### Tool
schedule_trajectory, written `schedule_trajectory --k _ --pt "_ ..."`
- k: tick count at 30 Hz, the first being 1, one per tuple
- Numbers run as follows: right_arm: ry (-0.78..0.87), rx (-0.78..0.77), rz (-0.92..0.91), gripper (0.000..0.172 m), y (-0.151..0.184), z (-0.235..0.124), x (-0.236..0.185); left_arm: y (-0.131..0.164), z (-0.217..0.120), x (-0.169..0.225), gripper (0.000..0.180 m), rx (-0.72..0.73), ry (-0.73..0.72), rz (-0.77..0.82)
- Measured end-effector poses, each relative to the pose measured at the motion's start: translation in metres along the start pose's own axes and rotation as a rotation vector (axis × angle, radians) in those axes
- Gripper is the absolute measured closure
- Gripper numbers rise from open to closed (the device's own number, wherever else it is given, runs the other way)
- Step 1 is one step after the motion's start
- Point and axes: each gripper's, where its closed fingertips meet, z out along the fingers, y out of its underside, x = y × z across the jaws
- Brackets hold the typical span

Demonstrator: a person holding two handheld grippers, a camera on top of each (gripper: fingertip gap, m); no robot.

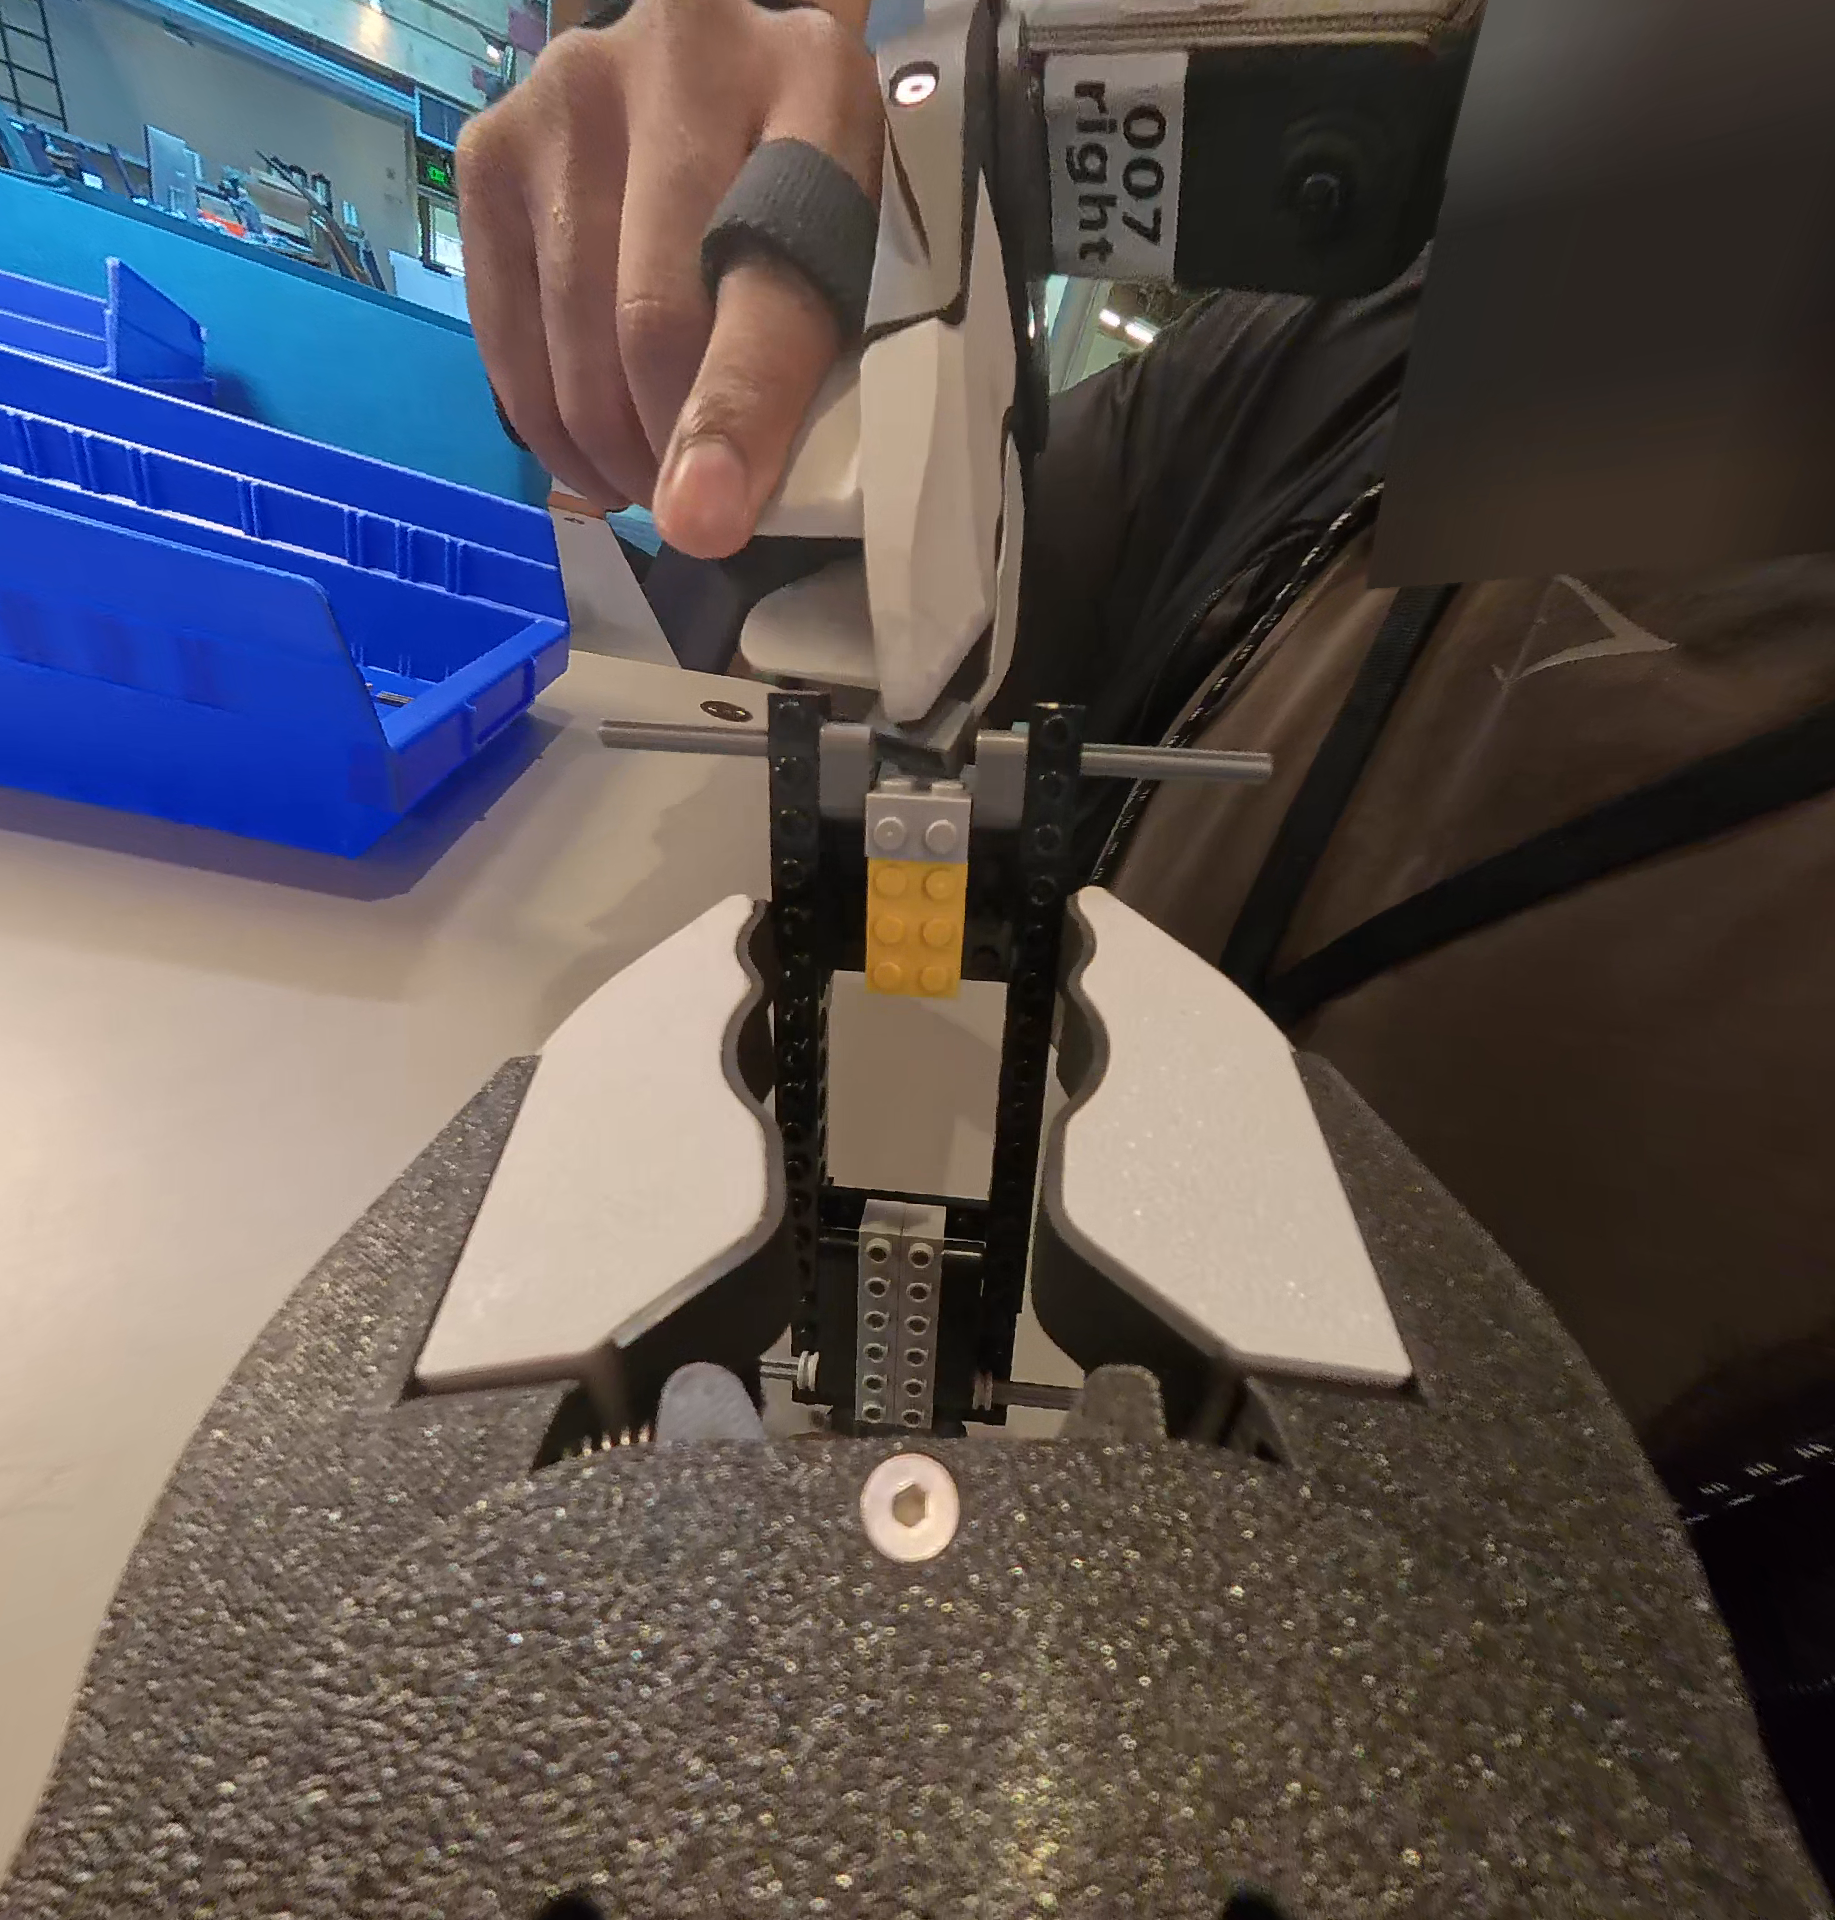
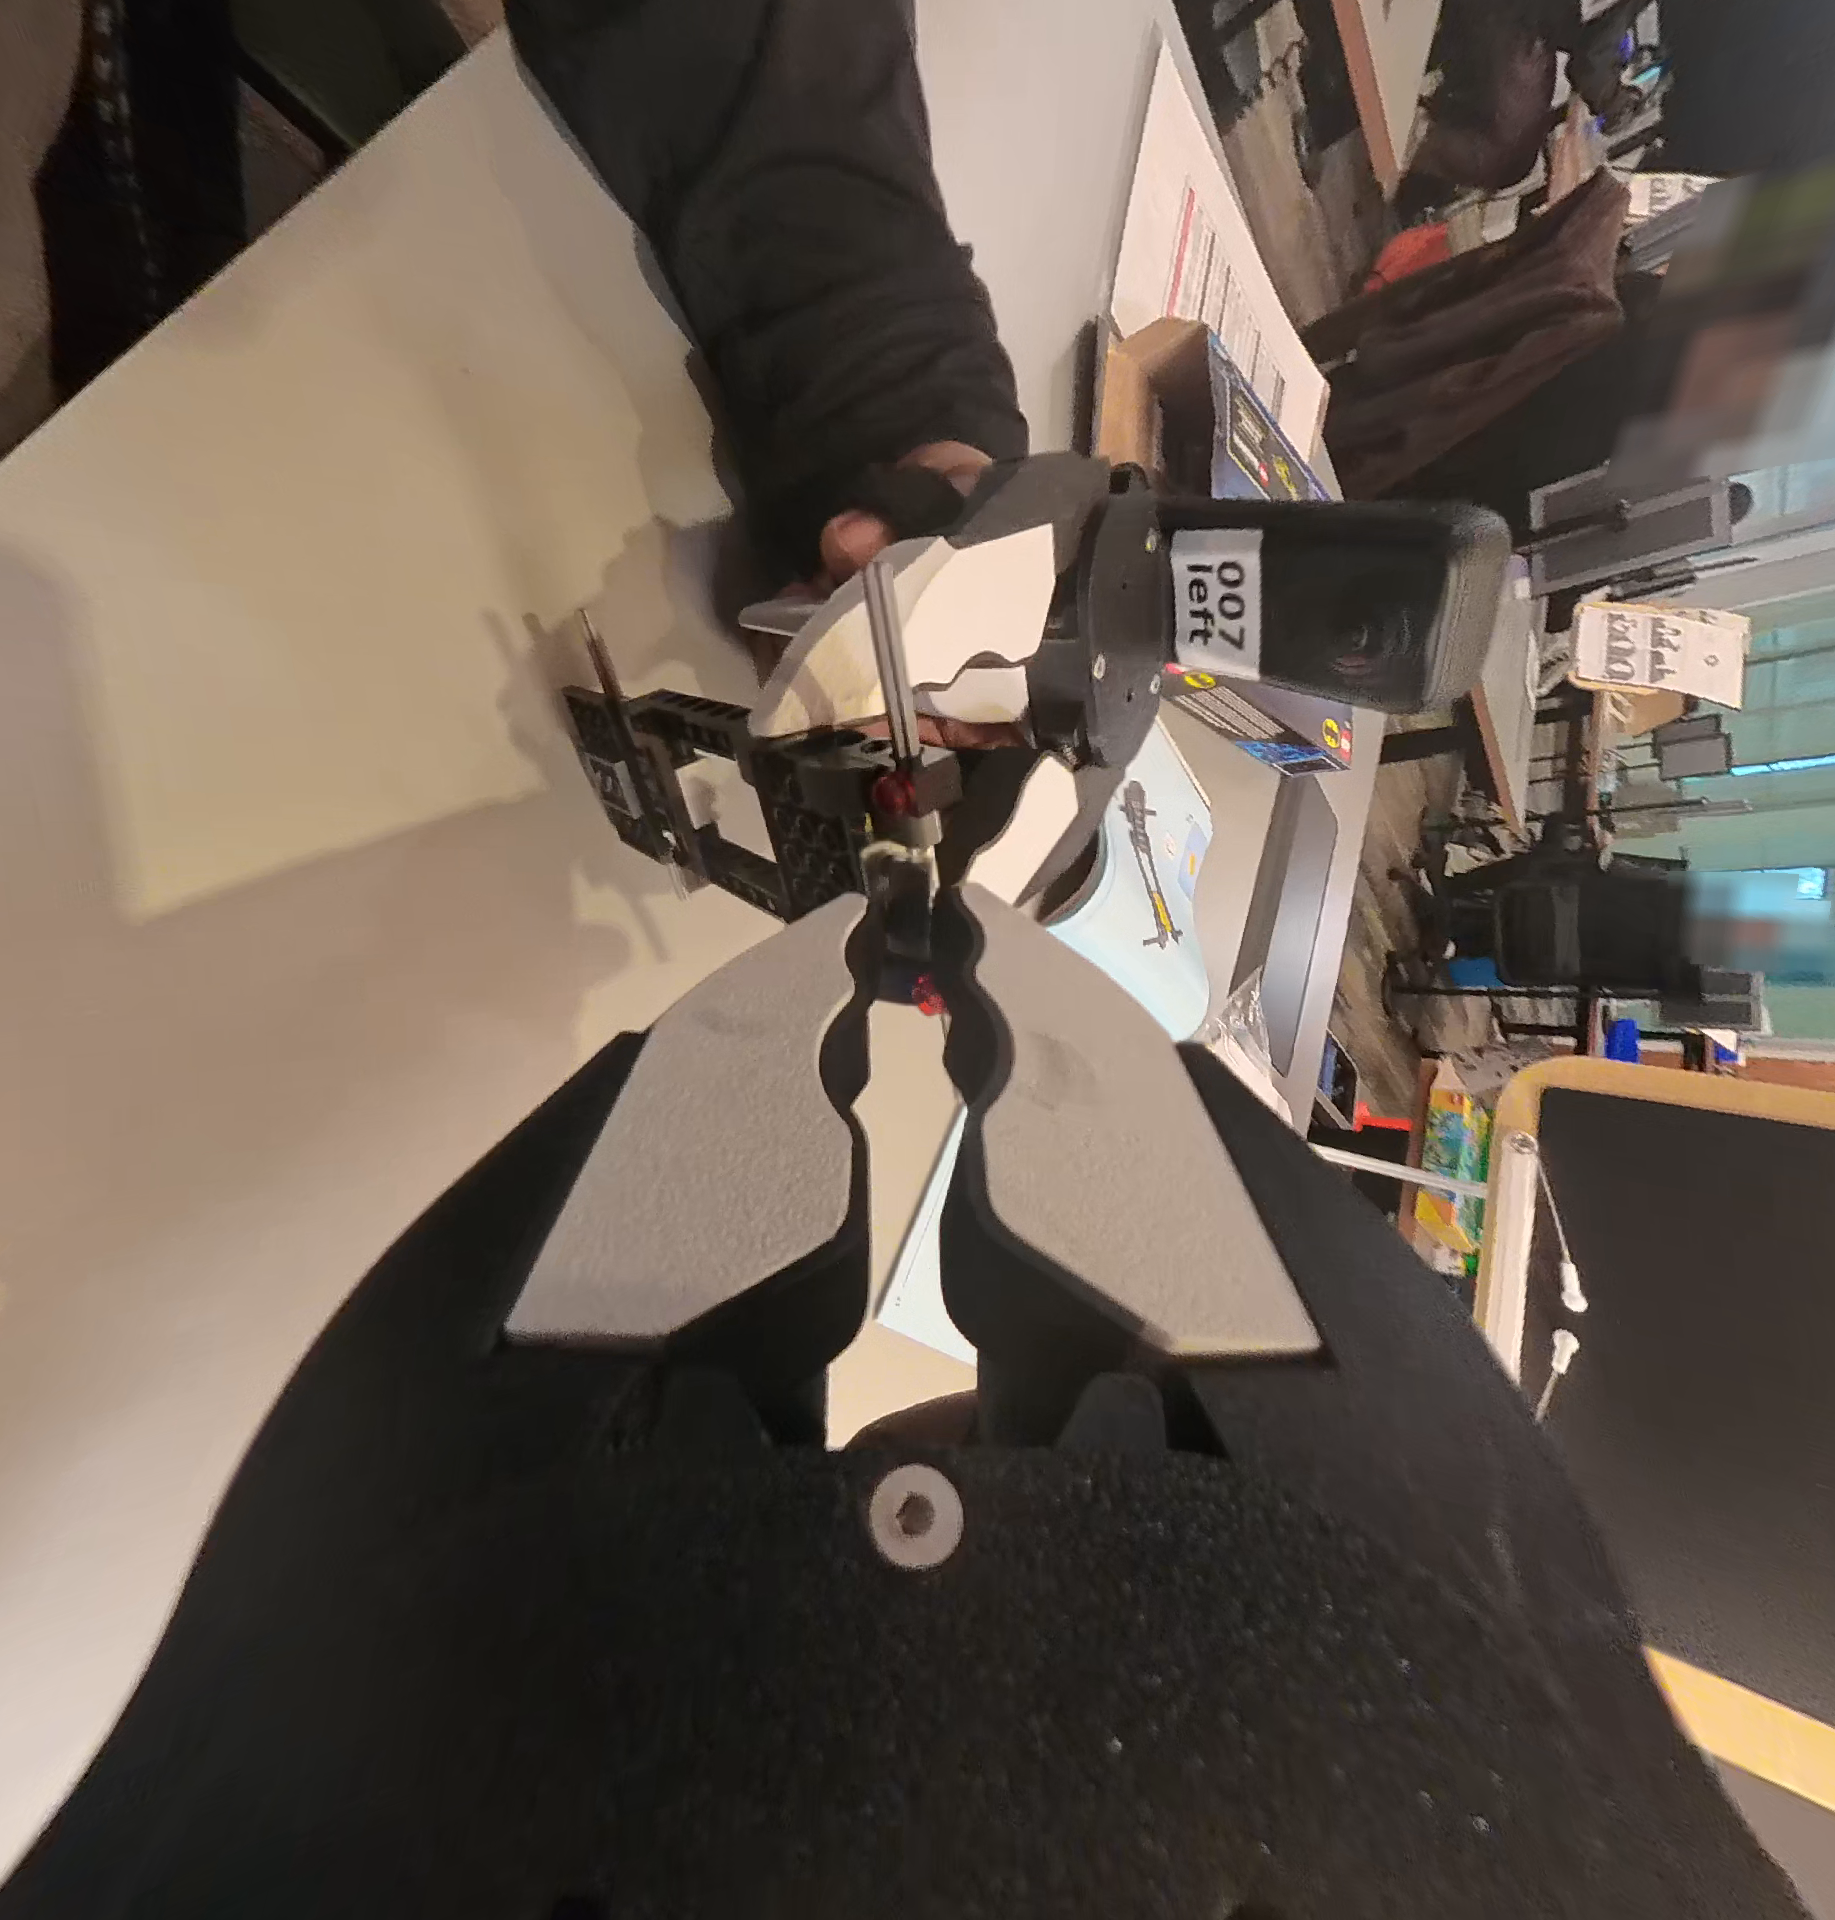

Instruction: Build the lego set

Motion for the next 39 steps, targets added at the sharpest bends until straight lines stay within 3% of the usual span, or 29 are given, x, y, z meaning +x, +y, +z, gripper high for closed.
schedule_trajectory --k 30,34,39 --pt "-0.211 0.164 0.059 0.162 -0.015 0.001 -0.001 0.000 0.001 0.007 0.128 0.025 0.061 -0.011" --pt "-0.111 0.144 0.121 0.161 -0.004 0.000 0.011 -0.002 -0.004 0.002 0.128 0.038 0.012 -0.001" --pt "0.125 0.177 0.464 0.162 0.022 -0.008 0.010 -0.007 -0.016 -0.007 0.128 0.076 -0.051 0.002"
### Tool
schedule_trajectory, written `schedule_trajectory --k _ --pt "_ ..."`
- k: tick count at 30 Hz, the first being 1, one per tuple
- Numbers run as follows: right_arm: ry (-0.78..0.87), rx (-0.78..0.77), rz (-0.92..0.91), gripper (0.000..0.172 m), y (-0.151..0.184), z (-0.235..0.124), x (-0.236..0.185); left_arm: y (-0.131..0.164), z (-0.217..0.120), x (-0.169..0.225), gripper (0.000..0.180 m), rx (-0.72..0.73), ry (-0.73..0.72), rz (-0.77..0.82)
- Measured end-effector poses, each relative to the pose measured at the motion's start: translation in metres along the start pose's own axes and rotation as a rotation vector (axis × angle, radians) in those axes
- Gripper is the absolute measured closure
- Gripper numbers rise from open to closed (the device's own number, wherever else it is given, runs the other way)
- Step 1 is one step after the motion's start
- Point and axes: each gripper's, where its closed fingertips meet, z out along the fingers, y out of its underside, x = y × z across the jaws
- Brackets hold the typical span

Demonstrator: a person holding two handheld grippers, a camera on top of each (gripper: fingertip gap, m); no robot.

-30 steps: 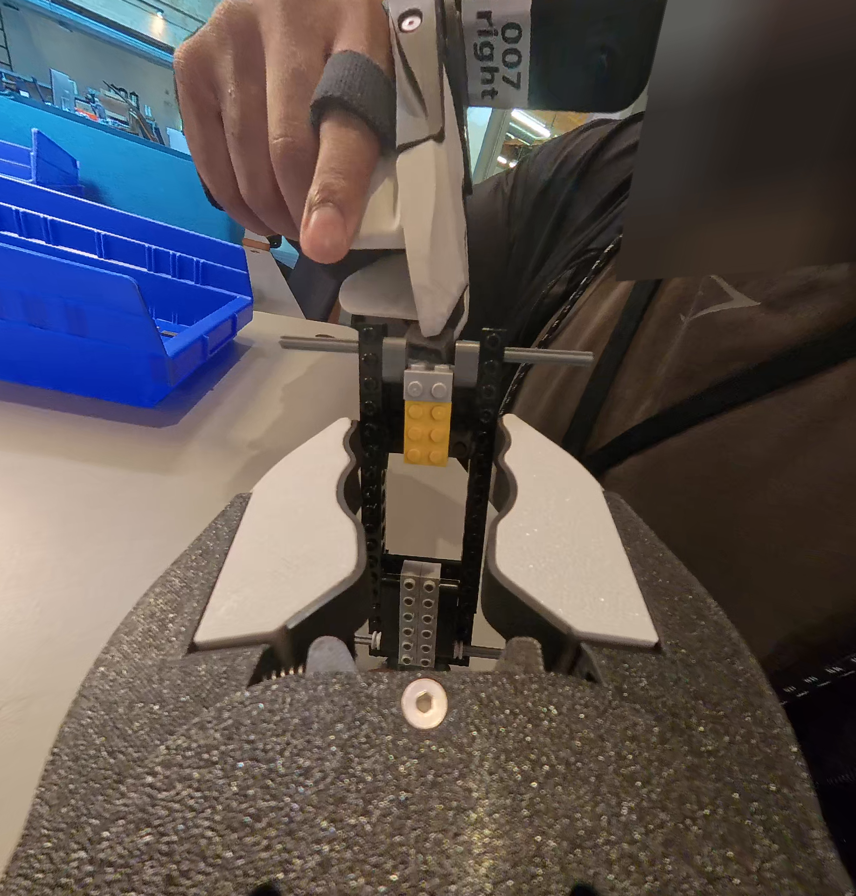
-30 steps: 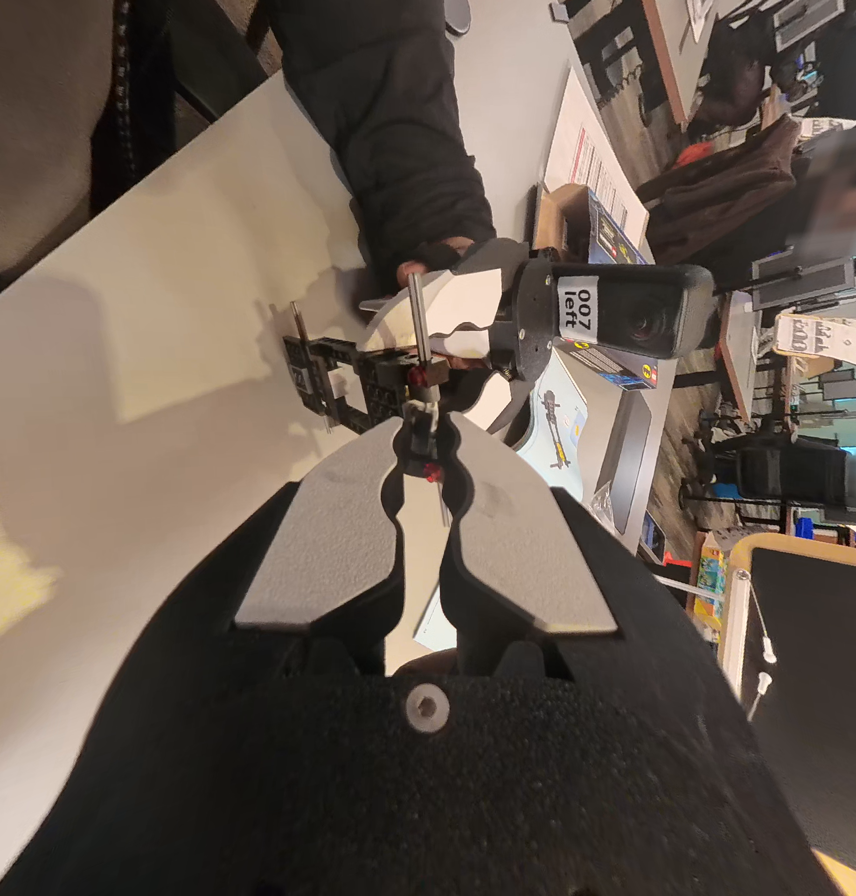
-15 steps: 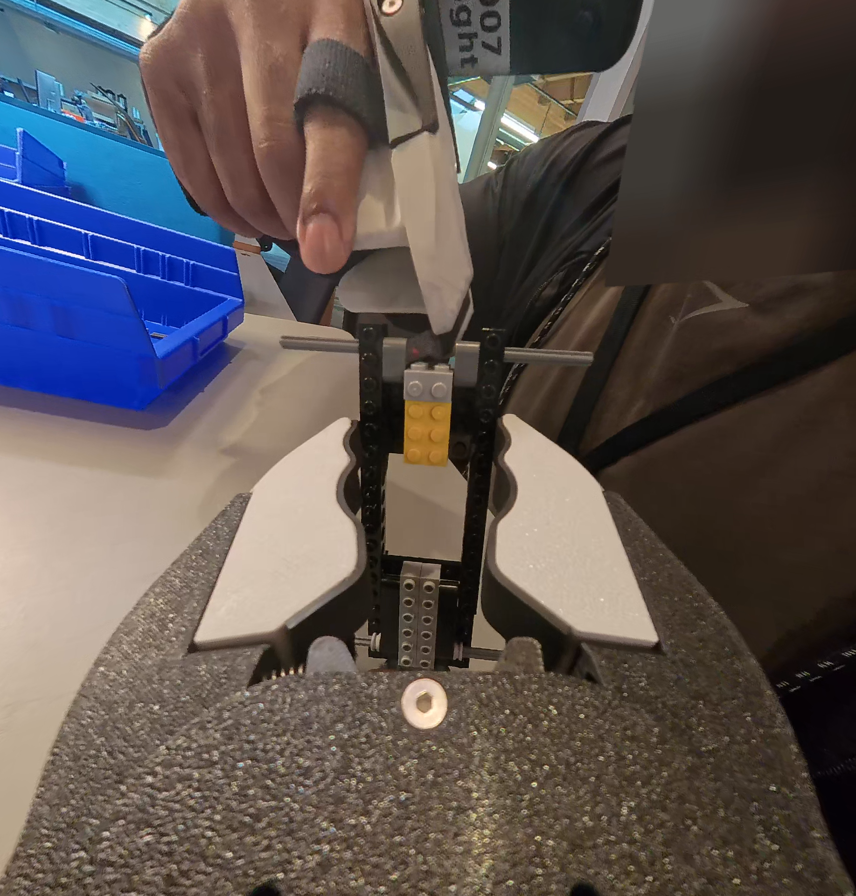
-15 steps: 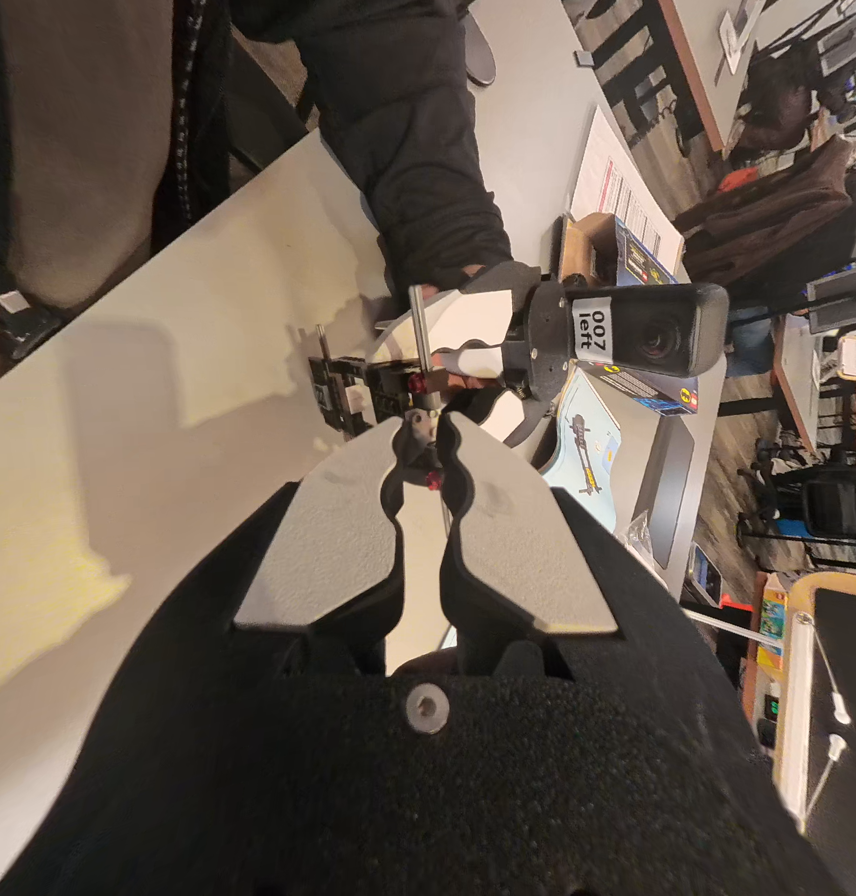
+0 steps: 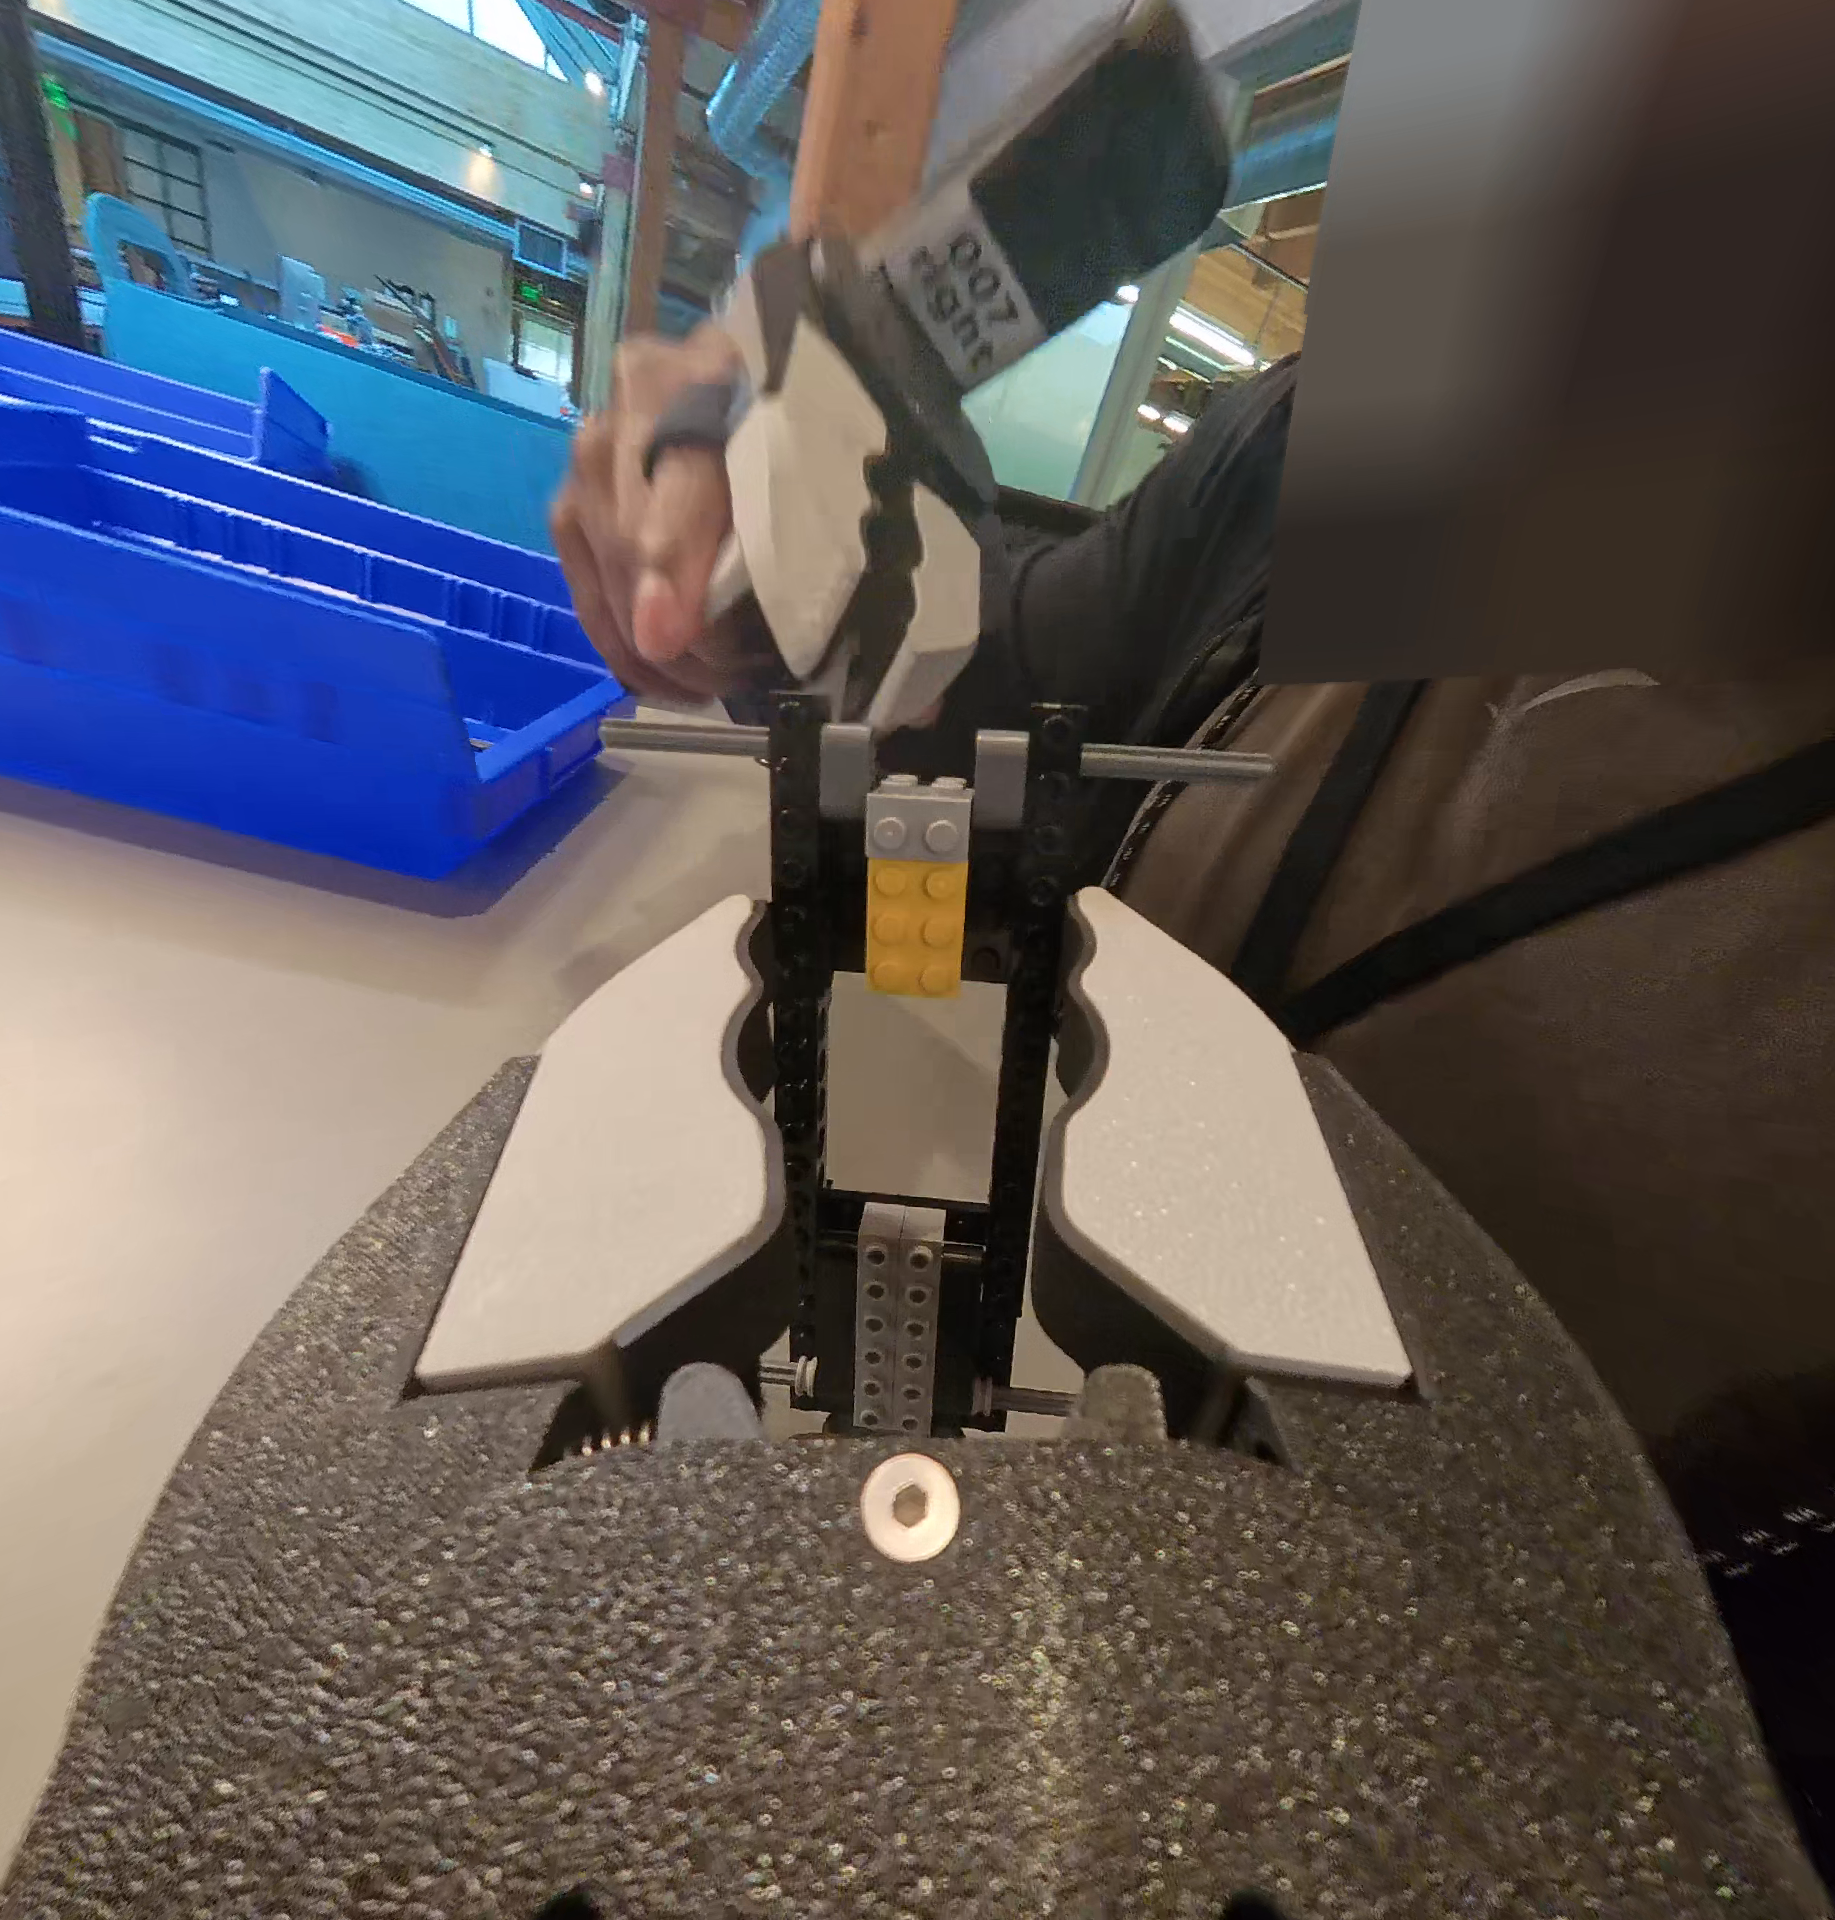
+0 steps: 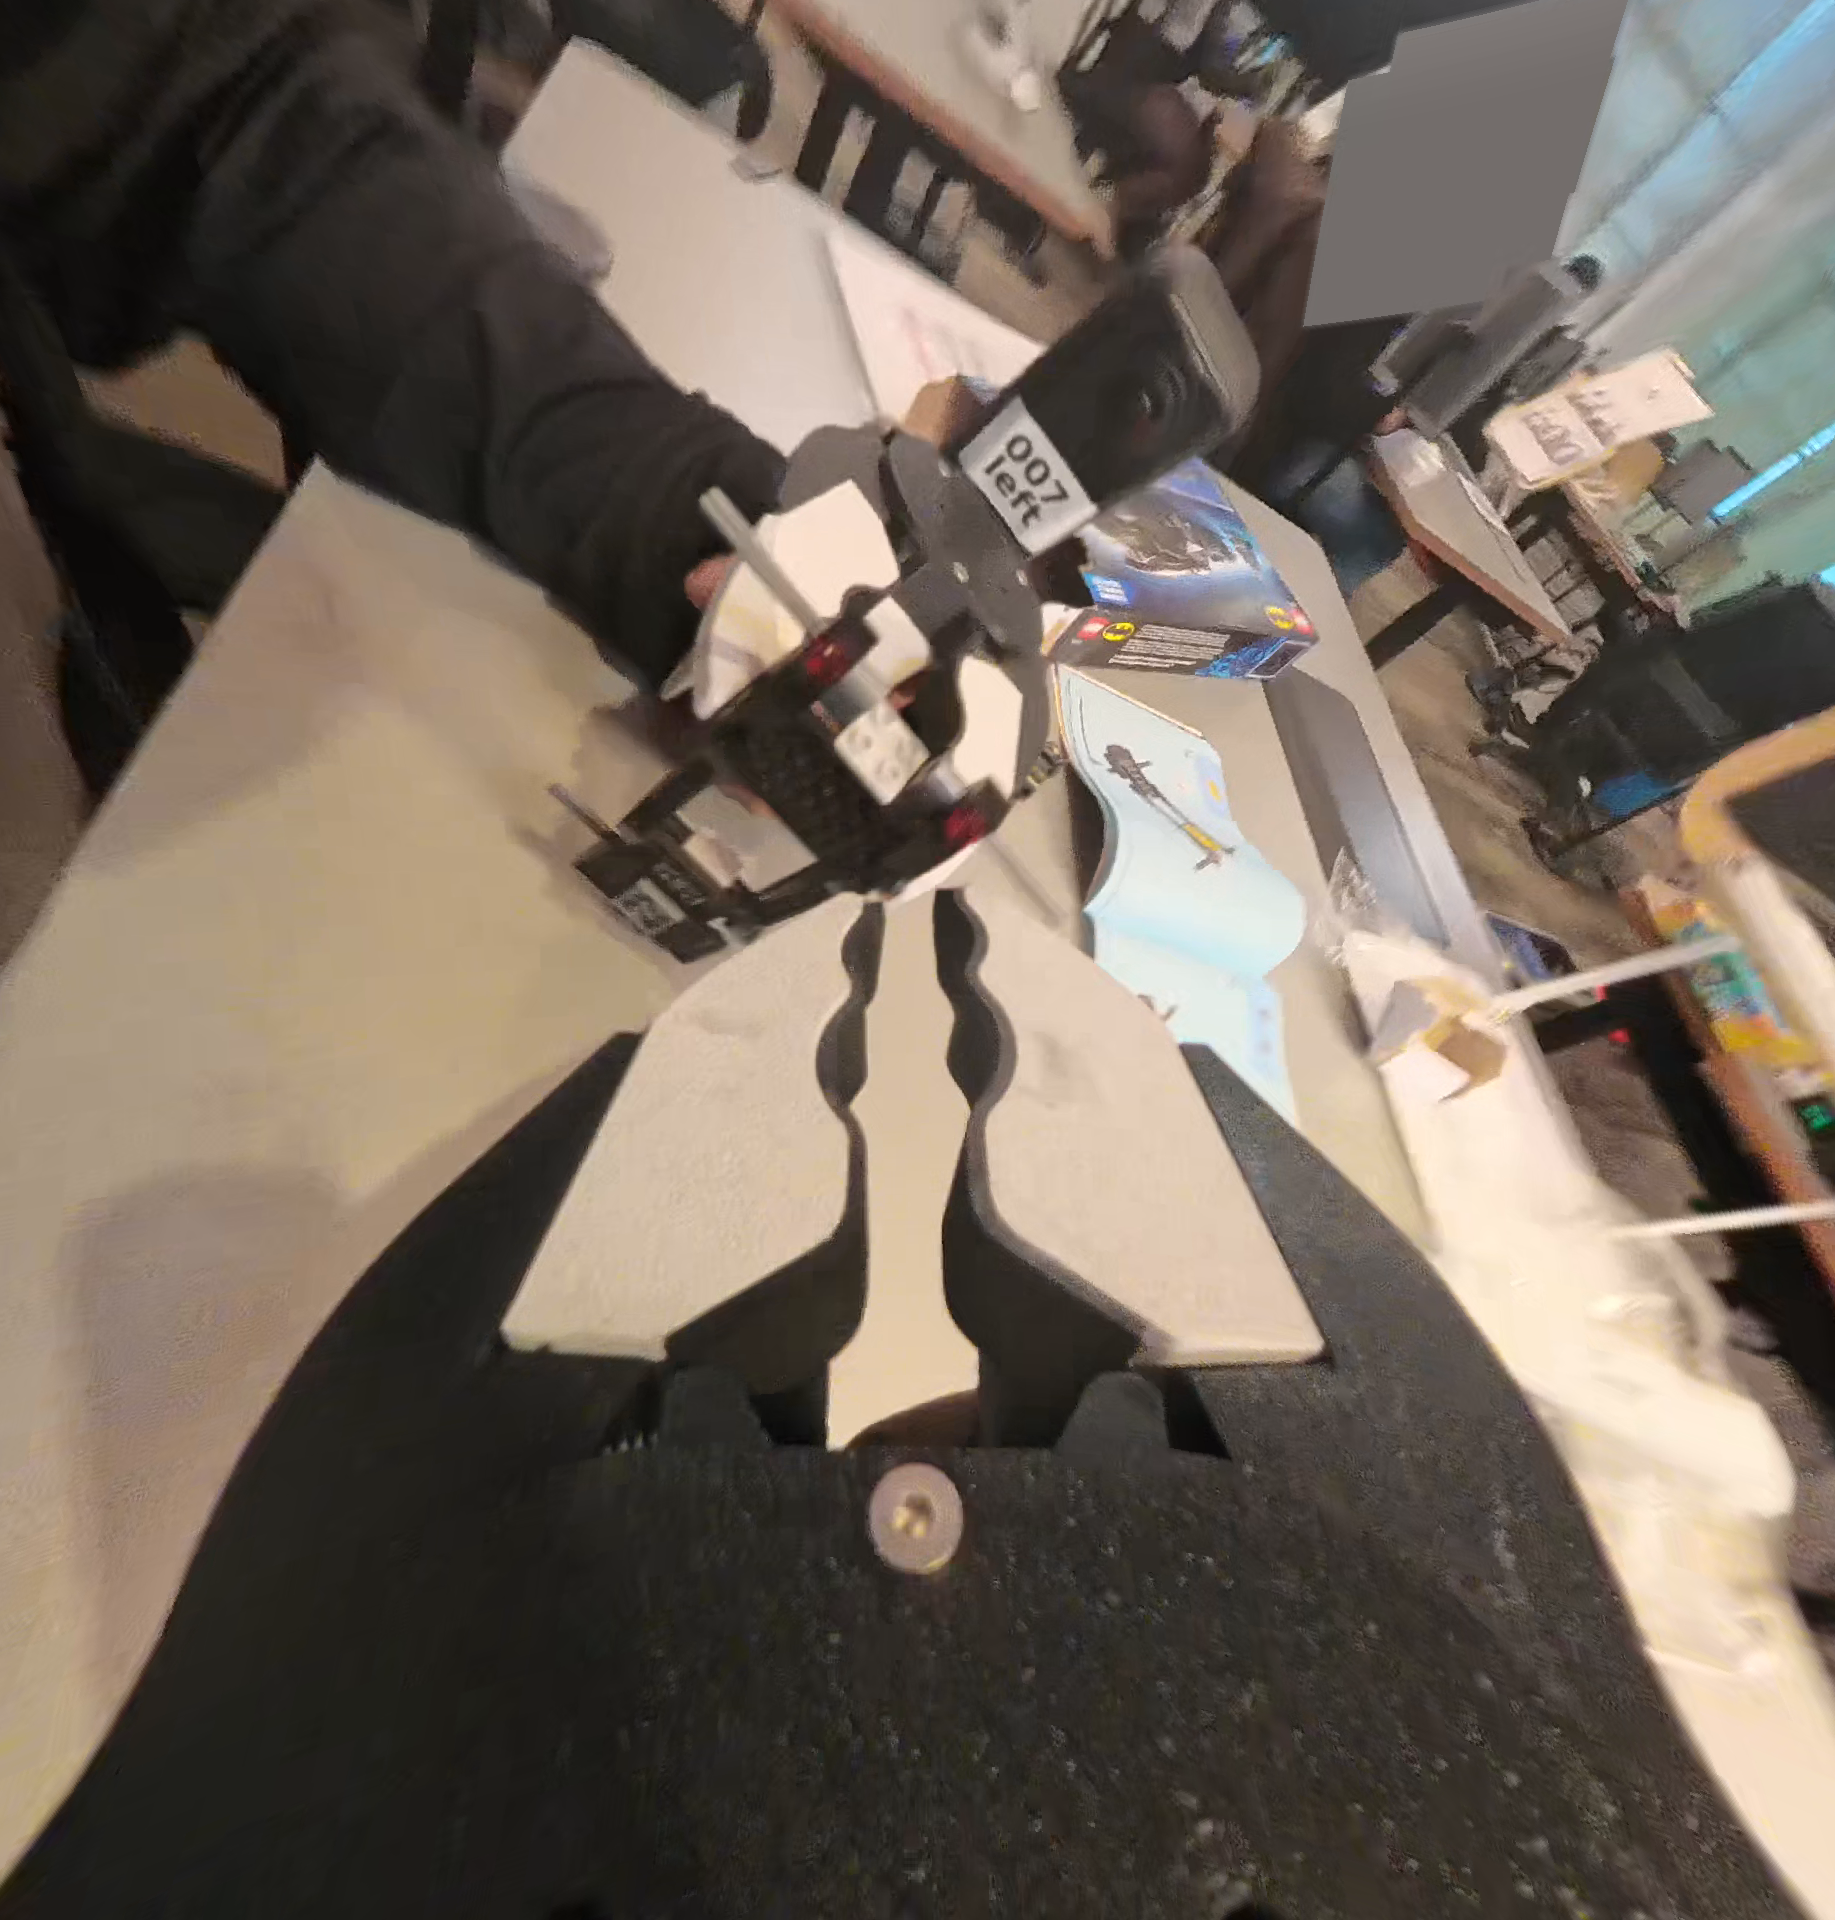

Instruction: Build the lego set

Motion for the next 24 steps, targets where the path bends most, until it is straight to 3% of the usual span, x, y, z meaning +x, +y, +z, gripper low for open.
schedule_trajectory --k 5,11,17,24 --pt "0.179 0.186 0.204 0.164 0.023 -0.012 -0.004 0.001 -0.005 -0.010 0.128 0.023 -0.037 -0.026" --pt "0.242 0.131 0.263 0.164 0.043 -0.018 0.003 0.001 -0.002 -0.014 0.128 0.036 -0.048 -0.043" --pt "0.070 -0.028 0.332 0.161 0.069 -0.038 -0.030 0.002 0.003 -0.017 0.128 -0.006 -0.074 -0.024" --pt "-0.157 -0.200 0.447 0.155 0.085 -0.107 -0.122 0.004 0.008 -0.014 0.128 -0.042 -0.092 0.007"
